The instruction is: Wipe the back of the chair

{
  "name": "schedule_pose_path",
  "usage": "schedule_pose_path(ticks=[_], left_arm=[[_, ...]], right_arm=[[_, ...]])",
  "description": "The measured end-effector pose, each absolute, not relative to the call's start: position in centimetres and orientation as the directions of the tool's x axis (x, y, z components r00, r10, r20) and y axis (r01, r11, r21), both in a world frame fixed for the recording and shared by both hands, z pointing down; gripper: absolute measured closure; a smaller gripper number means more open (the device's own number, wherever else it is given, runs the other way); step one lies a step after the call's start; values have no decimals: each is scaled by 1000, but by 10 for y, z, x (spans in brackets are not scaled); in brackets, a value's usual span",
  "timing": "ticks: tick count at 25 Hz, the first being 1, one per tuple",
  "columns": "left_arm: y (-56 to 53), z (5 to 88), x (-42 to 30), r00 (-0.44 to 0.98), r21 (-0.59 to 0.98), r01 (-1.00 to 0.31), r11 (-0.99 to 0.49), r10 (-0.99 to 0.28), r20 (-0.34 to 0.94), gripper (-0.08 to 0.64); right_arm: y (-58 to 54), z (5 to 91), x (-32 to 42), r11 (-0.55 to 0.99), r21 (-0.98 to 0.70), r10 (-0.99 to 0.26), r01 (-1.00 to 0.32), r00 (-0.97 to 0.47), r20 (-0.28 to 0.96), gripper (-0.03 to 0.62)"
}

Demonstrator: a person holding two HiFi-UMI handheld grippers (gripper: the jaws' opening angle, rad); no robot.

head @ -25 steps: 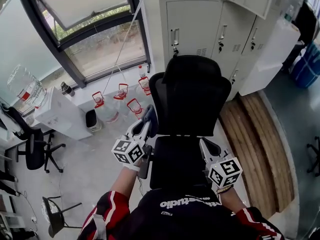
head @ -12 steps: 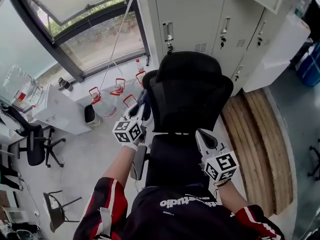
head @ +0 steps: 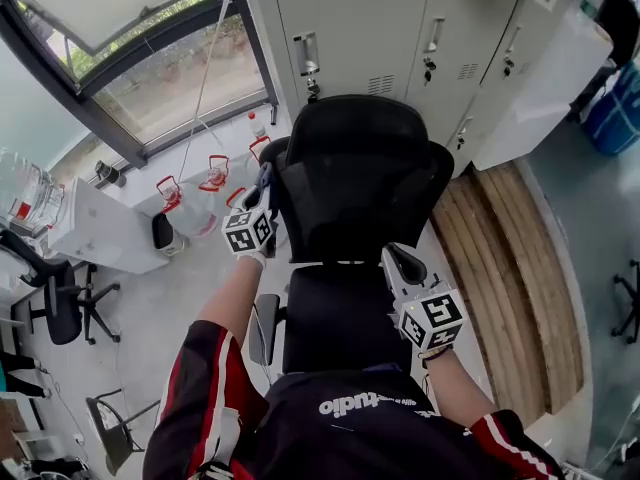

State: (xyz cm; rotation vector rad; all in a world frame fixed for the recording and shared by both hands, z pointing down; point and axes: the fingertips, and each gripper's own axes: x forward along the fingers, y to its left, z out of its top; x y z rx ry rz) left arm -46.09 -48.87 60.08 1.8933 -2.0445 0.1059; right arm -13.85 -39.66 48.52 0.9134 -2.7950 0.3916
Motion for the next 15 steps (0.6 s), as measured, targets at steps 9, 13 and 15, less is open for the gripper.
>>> schedule_pose_path(ticks=[9,13,15], left_arm=[[-530,632,-445,-77,219,-962,163,-931,358,503],[-547,636,-414,-37,243,-961,131,-933,359,503],[-554,637,-398,-16,247,-963,112,-933,360,503]], right_arm=[[-412,492,-101,731,-206,-605,-651,-757,246,560],[-415,499,-83,700,-224,-630,-678,-734,255,561],[-414,501,-76,691,-229,-635,-686,-727,260,560]])
